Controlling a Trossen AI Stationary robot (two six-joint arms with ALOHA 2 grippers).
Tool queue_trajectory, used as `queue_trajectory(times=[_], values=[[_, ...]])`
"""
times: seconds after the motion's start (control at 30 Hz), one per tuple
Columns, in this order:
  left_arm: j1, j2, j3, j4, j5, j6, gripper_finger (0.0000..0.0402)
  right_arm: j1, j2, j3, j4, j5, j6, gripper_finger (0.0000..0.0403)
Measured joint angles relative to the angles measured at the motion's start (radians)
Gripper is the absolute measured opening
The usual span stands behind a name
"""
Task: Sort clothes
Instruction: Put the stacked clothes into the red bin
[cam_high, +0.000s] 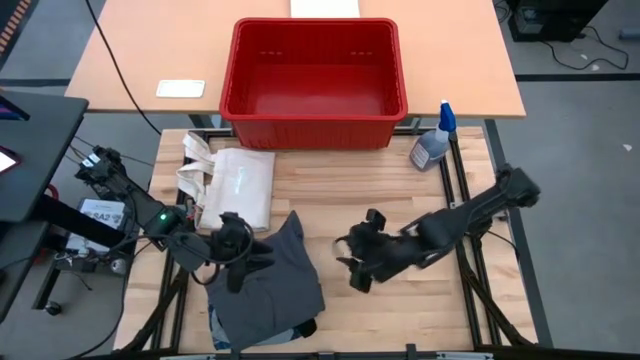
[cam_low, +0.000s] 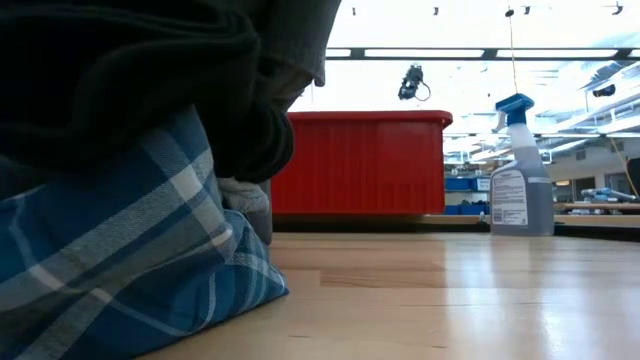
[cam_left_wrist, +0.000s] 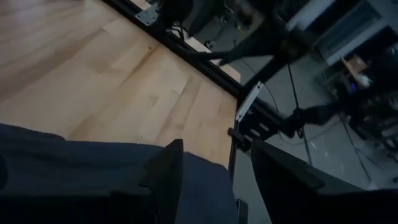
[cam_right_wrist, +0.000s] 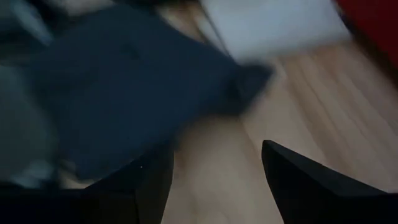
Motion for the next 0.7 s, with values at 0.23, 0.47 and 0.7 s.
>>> queue_trajectory(times=[0.23,0.47,0.7], values=[[0.001,0.028,0.0,-0.036,0.023,0.04,0.0192,-0.027,-0.182,-0.364,0.484,-0.189,0.023,0.0251],[0.0,0.122,-0.001,-0.006,0.113,0.024,0.0192,-0.038,-0.11,-0.579,0.742,-0.382,0.142,0.0251],[0.001,0.205,-0.001,-0.031,0.217,-0.039,0.0192,-0.032,0.07,-0.53,0.838,-0.372,-0.049,0.025]])
